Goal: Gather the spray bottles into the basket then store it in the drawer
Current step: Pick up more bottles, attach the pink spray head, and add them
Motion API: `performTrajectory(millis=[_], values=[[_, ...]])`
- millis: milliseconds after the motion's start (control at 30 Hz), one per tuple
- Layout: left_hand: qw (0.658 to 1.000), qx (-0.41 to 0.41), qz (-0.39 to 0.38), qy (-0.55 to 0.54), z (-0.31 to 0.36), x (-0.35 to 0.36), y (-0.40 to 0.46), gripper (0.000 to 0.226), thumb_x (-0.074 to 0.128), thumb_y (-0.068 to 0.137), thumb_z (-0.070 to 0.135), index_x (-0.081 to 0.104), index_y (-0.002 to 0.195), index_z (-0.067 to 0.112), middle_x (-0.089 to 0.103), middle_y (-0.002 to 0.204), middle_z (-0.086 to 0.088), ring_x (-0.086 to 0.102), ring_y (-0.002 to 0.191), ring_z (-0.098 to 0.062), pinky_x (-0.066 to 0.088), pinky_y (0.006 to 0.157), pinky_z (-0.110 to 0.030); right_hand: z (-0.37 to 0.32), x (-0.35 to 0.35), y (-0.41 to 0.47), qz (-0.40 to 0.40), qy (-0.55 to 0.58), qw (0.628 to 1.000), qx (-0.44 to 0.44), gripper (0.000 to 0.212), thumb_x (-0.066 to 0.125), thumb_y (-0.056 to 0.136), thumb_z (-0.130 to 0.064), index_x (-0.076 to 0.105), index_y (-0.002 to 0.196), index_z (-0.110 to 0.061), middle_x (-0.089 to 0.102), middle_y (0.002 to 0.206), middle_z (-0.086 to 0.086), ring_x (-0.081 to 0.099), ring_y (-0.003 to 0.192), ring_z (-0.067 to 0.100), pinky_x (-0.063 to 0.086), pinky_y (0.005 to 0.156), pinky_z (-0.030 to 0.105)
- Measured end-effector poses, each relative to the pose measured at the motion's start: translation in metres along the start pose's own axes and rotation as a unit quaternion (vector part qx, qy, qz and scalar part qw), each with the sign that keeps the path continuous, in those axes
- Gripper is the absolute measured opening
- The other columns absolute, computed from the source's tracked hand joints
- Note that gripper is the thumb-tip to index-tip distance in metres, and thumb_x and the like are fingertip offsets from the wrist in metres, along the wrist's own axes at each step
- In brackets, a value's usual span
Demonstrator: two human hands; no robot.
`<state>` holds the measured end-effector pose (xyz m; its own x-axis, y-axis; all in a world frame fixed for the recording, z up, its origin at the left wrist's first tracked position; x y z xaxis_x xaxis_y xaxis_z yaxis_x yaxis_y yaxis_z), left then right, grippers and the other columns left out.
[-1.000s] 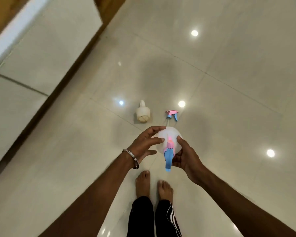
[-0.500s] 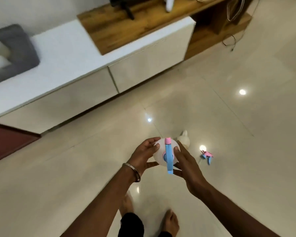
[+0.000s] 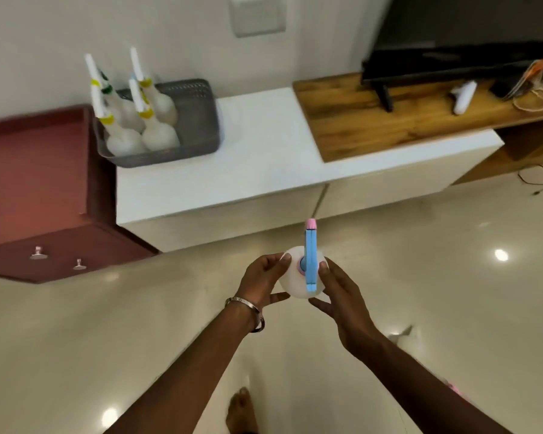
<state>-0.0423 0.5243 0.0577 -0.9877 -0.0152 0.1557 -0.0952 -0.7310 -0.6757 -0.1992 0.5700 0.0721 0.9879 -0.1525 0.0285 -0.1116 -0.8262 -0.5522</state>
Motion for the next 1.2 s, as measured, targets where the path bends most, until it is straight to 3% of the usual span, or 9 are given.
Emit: performTrajectory(millis=[267,367,500,667,800,967,1033,1200], values=[[0.998,0.035,0.054,-0.017,0.117,-0.100,0.041,0.034,0.063,0.088,0.041,0.064,0.112,0.017,0.066,0.117,-0.003,0.063,0.106,-0.019,0.059,0.065,-0.030,-0.082,0.128,0.076,-0.042,-0.011,0.999,-0.021,0.037,0.051,0.099,-0.044,0.060,0.133,-0.031,0.066,0.127,-0.006,0.062,0.117,0.013,0.057,0.096,0.041],[0.996,0.043,0.073,-0.030,0.155,-0.126,0.056,0.035,0.063,0.088,0.040,0.063,0.114,0.017,0.065,0.119,-0.004,0.062,0.110,-0.022,0.060,0.072,-0.036,-0.111,0.165,0.103,-0.062,-0.012,0.998,-0.030,0.038,0.052,0.098,-0.045,0.060,0.133,-0.032,0.067,0.126,-0.008,0.064,0.114,0.012,0.059,0.090,0.033],[0.989,0.057,0.117,-0.065,0.203,-0.153,0.078,0.030,0.065,0.087,0.038,0.065,0.110,0.018,0.064,0.118,-0.005,0.060,0.109,-0.021,0.059,0.066,-0.034,-0.149,0.206,0.144,-0.093,-0.021,0.995,-0.029,0.042,0.052,0.098,-0.046,0.058,0.136,-0.031,0.065,0.131,-0.004,0.062,0.119,0.016,0.057,0.096,0.041],[0.984,0.067,0.139,-0.085,0.250,-0.178,0.111,0.024,0.065,0.087,0.037,0.065,0.105,0.021,0.063,0.119,-0.006,0.059,0.113,-0.026,0.058,0.070,-0.036,-0.187,0.244,0.189,-0.108,-0.027,0.993,-0.031,0.043,0.053,0.097,-0.045,0.057,0.137,-0.030,0.062,0.134,-0.005,0.059,0.123,0.017,0.056,0.097,0.041],[0.980,0.071,0.150,-0.105,0.281,-0.189,0.137,0.022,0.066,0.086,0.037,0.065,0.102,0.022,0.064,0.115,-0.005,0.058,0.111,-0.025,0.058,0.070,-0.036,-0.215,0.263,0.223,-0.124,-0.044,0.991,-0.034,0.050,0.055,0.090,-0.051,0.058,0.136,-0.029,0.064,0.130,-0.006,0.061,0.119,0.017,0.058,0.088,0.033],[0.978,0.063,0.164,-0.116,0.313,-0.202,0.187,0.015,0.064,0.089,0.037,0.062,0.099,0.027,0.063,0.107,0.000,0.059,0.102,-0.022,0.056,0.069,-0.033,-0.238,0.293,0.276,-0.121,-0.058,0.991,-0.025,0.026,0.054,0.095,-0.045,0.059,0.120,-0.040,0.064,0.120,-0.012,0.063,0.112,0.015,0.059,0.070,0.021],[0.978,0.068,0.166,-0.109,0.323,-0.204,0.208,0.012,0.062,0.090,0.037,0.062,0.099,0.030,0.063,0.106,0.000,0.061,0.098,-0.020,0.056,0.069,-0.032,-0.243,0.303,0.298,-0.107,-0.060,0.992,-0.019,0.028,0.053,0.095,-0.046,0.058,0.122,-0.038,0.064,0.120,-0.010,0.063,0.112,0.016,0.059,0.067,0.020],[0.973,0.065,0.209,-0.068,0.325,-0.207,0.245,0.038,0.057,0.094,0.033,0.053,0.128,0.018,0.057,0.127,-0.007,0.055,0.118,-0.029,0.053,0.094,-0.049,-0.239,0.322,0.335,-0.090,-0.086,0.992,-0.003,0.025,0.050,0.100,-0.041,0.056,0.124,-0.034,0.060,0.117,-0.006,0.061,0.104,0.013,0.056,0.058,0.016]])
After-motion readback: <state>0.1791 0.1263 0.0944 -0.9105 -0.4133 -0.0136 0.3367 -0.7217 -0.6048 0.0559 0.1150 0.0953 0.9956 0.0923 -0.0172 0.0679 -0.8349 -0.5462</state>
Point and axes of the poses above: each hand's wrist, its own y-axis towards the middle knuckle, its own x-axis out of the palm, z = x × y, the point moved 1 cm from there along y, towards the middle knuckle
